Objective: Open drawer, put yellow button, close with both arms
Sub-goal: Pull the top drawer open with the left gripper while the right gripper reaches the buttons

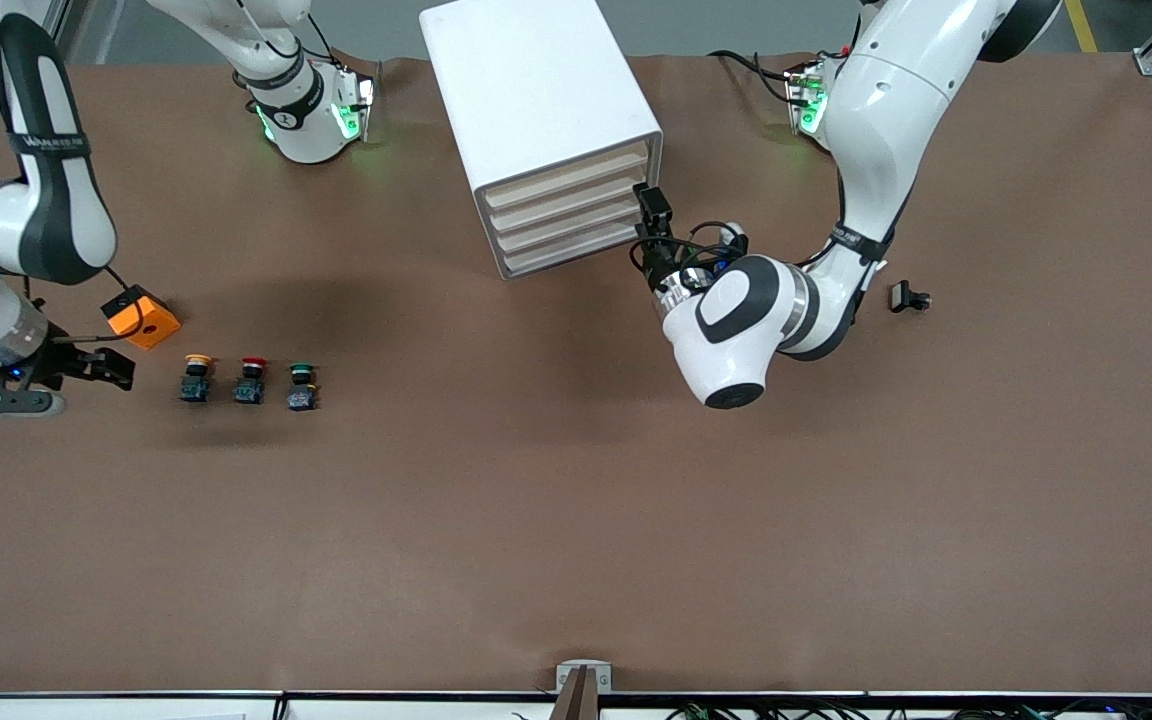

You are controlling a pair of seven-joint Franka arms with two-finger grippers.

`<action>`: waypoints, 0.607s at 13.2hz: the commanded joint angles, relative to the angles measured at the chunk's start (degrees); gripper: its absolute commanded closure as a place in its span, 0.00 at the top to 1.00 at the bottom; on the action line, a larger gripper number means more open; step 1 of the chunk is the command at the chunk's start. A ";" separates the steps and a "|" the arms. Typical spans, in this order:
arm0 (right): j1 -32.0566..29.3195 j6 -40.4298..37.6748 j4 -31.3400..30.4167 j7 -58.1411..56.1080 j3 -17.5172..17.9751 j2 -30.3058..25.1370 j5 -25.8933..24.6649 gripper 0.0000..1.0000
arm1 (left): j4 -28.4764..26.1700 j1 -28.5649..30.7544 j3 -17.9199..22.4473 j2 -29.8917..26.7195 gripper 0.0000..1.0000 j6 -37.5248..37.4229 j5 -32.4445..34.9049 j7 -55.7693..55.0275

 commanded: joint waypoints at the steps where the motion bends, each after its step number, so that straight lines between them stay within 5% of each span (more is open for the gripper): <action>1: -0.73 4.95 -4.56 -0.58 0.81 -0.32 -0.92 1.00 | 2.69 -2.16 0.44 1.81 0.67 -0.92 -4.36 -2.92; 4: -0.64 4.43 -6.23 -0.67 0.90 -0.14 -0.83 1.00 | 2.69 -4.09 0.44 2.86 0.57 1.09 -7.44 -2.93; 8: -0.81 4.96 -7.73 -0.67 0.98 1.88 -0.39 1.00 | 2.69 -7.52 0.53 3.83 0.57 3.91 -8.33 -2.93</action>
